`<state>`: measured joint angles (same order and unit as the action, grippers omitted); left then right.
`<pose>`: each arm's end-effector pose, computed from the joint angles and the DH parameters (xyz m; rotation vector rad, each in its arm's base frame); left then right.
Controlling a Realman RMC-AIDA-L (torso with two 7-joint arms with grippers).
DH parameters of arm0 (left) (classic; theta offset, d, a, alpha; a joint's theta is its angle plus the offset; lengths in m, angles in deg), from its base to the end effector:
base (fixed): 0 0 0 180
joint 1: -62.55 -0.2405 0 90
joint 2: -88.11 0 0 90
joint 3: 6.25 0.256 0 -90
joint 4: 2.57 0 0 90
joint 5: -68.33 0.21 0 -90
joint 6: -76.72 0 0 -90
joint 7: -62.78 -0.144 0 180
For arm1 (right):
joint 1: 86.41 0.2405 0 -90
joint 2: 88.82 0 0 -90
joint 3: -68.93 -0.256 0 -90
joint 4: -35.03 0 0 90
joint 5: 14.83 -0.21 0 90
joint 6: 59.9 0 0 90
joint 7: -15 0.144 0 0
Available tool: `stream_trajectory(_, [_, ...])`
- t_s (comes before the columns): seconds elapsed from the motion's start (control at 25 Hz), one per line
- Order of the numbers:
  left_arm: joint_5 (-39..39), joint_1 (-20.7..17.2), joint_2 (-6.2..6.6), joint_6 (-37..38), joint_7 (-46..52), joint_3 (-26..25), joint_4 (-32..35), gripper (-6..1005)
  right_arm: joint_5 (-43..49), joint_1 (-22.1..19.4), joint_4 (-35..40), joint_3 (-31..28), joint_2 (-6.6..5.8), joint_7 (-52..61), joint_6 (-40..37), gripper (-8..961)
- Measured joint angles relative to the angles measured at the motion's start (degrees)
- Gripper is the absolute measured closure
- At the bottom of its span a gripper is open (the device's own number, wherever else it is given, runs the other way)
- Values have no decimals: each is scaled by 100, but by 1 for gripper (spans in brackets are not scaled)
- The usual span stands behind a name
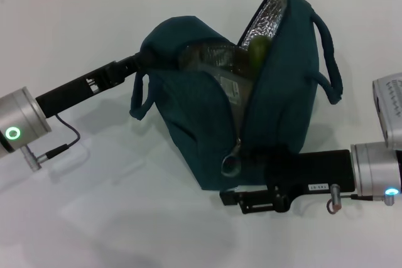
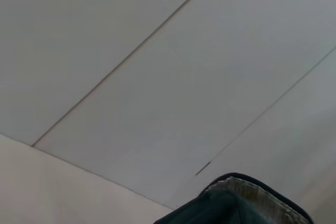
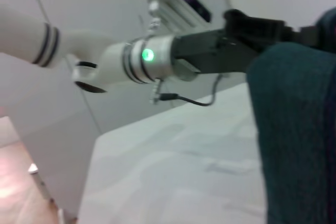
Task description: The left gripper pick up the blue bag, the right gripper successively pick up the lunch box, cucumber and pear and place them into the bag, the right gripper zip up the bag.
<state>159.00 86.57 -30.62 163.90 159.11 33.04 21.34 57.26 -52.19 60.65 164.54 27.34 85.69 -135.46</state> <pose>-0.2863 0.3094 0.0005 -2.1931 -1.3604 -1.2947 0.2136 0.3041 -0.0932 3.0121 -0.4418 -0.7034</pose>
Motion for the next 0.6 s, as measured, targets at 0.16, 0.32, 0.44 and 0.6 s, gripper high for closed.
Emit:
stream_trajectory(0.16, [-4,-38,18,0,-1,0,5,941,-17,-128,-2,-162,-44,63,-260,245])
stream_trajectory(0.32, [-6,-48,25,0,-1,1,8,940,-21,-324,-23,-498,-72,86,-235,245])
stream_trajectory(0.44, [-6,-42,26,1,-1,0,8,940,-12,-348,-23,-531,-54,63,-109,245])
stream_trajectory(0.6, [-6,-36,26,7,-1,0,8,940,-4,-317,-29,-471,-6,52,116,245])
